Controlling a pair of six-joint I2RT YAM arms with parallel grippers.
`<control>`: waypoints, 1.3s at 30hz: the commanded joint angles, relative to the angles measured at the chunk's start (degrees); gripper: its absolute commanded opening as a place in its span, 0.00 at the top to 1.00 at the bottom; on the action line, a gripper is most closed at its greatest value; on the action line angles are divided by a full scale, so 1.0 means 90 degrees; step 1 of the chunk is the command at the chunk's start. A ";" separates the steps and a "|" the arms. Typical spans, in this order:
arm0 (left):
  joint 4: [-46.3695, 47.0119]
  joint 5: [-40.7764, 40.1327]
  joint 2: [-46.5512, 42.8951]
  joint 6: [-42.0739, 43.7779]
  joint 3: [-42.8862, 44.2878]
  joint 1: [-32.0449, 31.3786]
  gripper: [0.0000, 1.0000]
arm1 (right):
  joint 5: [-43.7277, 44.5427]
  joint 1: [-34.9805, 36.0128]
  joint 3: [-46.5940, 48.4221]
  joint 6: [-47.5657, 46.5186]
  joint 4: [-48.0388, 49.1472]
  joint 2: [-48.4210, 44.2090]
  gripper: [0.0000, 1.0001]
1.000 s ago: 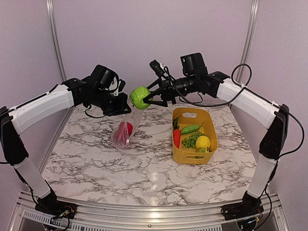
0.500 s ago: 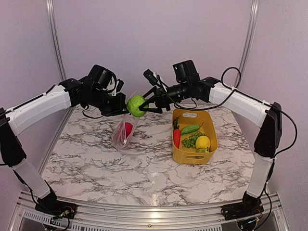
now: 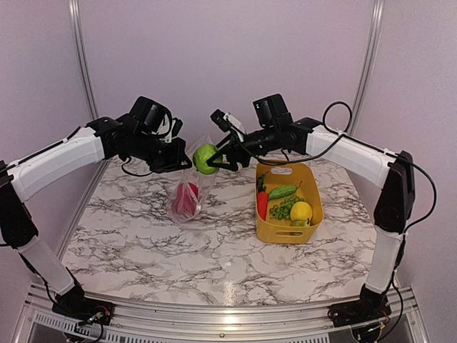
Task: Place the food in the zip-top bag and seal the zipper
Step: Place the fake fruit in the zipper food storage bag.
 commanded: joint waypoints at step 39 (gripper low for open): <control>-0.1251 0.0057 0.0353 0.1252 0.0813 0.0093 1.00 | 0.1507 0.0905 0.0358 -0.4614 -0.2324 -0.0474 0.34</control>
